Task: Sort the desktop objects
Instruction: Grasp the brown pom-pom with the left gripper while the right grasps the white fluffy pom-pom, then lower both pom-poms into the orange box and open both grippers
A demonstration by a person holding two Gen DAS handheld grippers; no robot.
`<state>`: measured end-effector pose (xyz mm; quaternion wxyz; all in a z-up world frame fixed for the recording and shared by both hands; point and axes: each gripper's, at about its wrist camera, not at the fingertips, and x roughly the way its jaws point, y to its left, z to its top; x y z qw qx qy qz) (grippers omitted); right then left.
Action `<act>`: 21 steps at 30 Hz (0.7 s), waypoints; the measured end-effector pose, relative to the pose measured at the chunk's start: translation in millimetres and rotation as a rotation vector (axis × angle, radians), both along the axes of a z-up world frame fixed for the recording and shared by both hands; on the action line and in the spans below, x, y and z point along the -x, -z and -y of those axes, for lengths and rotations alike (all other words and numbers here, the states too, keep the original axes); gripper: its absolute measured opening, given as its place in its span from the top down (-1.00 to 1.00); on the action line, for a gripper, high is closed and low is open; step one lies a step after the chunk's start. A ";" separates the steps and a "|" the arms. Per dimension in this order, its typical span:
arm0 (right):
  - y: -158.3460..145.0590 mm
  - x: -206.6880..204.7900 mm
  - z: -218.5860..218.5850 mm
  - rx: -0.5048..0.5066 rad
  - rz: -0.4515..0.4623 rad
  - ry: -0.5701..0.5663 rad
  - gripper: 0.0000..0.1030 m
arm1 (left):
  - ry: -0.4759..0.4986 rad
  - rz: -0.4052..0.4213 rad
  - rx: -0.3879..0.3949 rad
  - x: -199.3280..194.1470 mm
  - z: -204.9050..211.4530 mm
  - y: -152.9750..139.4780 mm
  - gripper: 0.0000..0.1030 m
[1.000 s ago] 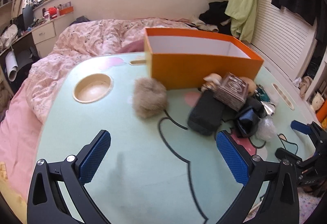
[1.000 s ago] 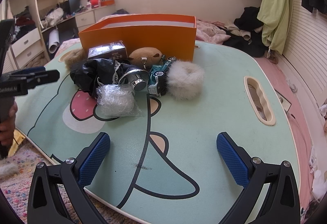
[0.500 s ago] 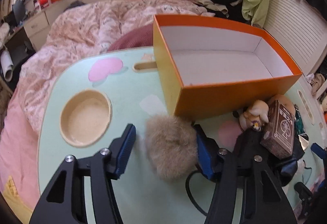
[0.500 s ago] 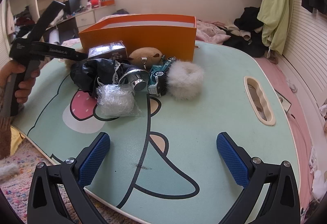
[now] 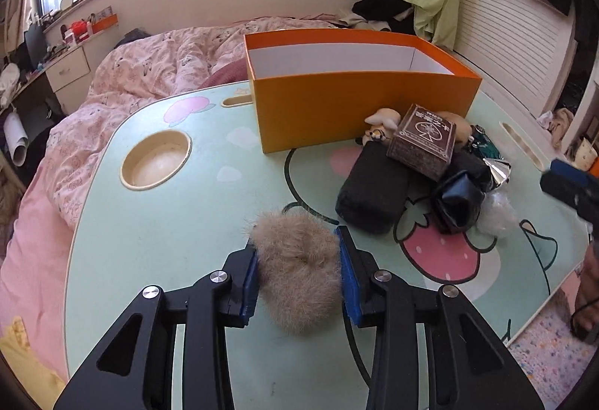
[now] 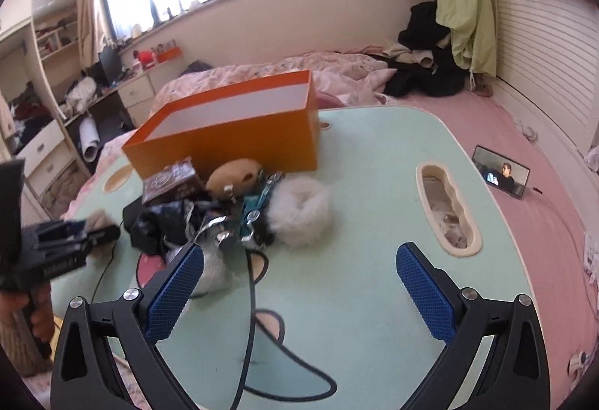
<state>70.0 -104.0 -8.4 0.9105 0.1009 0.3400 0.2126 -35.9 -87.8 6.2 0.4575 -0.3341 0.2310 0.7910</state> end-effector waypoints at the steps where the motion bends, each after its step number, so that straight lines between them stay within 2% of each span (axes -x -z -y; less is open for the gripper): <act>1: -1.8 -9.7 0.9 0.009 -0.022 0.042 -0.97 | 0.011 0.008 -0.006 -2.4 -0.3 0.1 0.26; 4: 0.0 -37.8 2.2 -0.029 -0.107 0.084 -0.63 | 0.039 0.018 -0.007 -10.6 -4.8 1.6 0.26; 7: 3.2 -57.5 -3.4 -0.049 -0.154 0.057 -0.59 | 0.047 0.021 -0.002 -13.7 -6.1 4.2 0.26; 8: 4.9 -61.8 -6.0 -0.030 -0.156 0.063 -0.47 | 0.049 0.022 -0.001 -13.8 -5.8 4.7 0.26; 9: 7.9 -65.1 -9.9 -0.003 -0.165 0.064 -0.35 | 0.049 0.021 0.000 -14.0 -5.7 4.9 0.26; 10: 11.6 -67.6 -13.0 0.015 -0.185 0.053 -0.04 | 0.048 0.020 0.000 -13.1 -6.1 5.2 0.26; 12: 13.8 -61.4 -12.2 0.029 -0.172 0.060 0.33 | 0.047 0.019 -0.003 -12.4 -5.5 4.1 0.26; 16: 10.7 -47.4 -0.1 -0.022 -0.140 0.062 0.39 | 0.041 0.023 -0.020 -8.9 -3.2 -1.8 0.26; 21: -8.8 -38.4 15.0 -0.089 -0.089 0.053 0.39 | 0.053 0.042 -0.054 -0.7 -3.6 -19.2 0.26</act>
